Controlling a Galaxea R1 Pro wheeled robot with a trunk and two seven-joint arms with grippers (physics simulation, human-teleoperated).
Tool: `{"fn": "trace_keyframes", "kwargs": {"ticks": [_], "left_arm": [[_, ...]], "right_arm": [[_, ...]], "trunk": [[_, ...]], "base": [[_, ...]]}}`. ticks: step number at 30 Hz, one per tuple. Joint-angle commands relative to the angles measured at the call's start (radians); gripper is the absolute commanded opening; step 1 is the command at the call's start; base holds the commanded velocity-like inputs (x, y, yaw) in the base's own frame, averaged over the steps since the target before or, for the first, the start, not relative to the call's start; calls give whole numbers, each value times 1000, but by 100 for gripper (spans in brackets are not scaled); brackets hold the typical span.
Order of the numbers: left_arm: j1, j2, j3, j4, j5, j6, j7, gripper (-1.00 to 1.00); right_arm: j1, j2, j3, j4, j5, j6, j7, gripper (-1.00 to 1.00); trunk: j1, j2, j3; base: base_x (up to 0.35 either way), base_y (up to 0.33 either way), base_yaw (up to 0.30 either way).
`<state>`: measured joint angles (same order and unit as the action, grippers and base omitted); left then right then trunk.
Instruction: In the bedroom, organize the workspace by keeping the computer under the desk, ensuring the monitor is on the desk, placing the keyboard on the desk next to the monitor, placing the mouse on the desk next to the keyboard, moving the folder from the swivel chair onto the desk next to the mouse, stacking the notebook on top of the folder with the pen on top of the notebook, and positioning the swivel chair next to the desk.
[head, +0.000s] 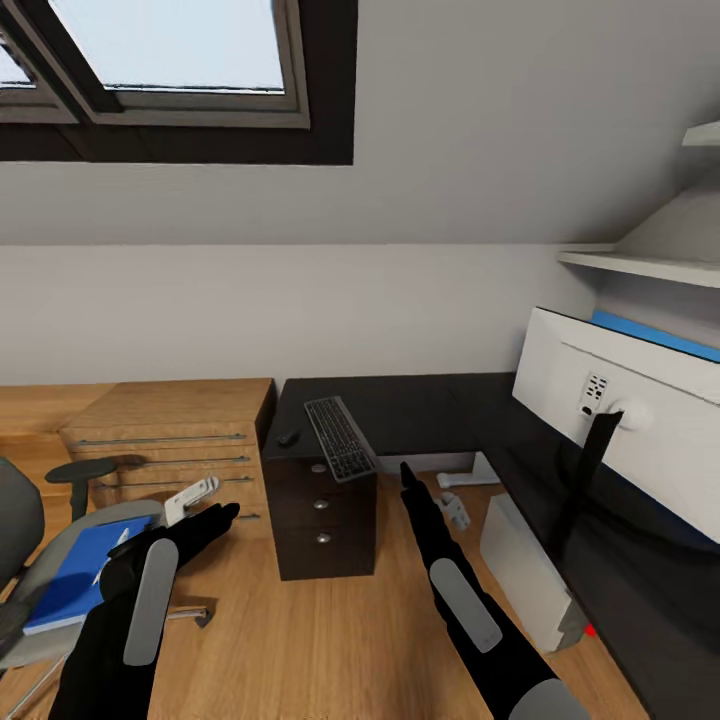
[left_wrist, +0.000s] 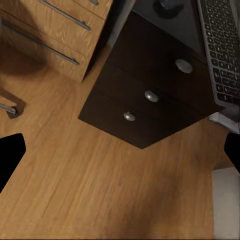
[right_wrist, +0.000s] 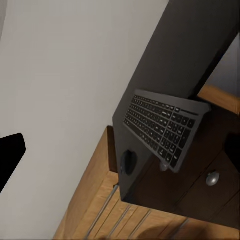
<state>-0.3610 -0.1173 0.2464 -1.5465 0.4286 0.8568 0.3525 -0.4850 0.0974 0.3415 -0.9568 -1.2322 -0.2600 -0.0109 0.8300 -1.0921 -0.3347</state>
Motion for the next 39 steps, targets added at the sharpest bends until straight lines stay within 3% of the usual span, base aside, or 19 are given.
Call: {"fn": "trace_keyframes", "kwargs": {"ticks": [1,26,39], "left_arm": [[-1,-1,2,-1,11,4,8,100],[-1,2,8,-6,13,2,6,100],[-1,2,34,-6,15,2,6,100]], "right_arm": [[-1,-1,4,0,-10,-7,-1,100],[-1,-2,1,1,-2,-13,3,100],[-1,-24,5,0,-2,-8,5,100]], "trunk": [[-4,6,2],[-100,181,80],[-150,272,121]], "base": [[-298,-210,0],[-289,-216,0],[-321,-61,0]]}}
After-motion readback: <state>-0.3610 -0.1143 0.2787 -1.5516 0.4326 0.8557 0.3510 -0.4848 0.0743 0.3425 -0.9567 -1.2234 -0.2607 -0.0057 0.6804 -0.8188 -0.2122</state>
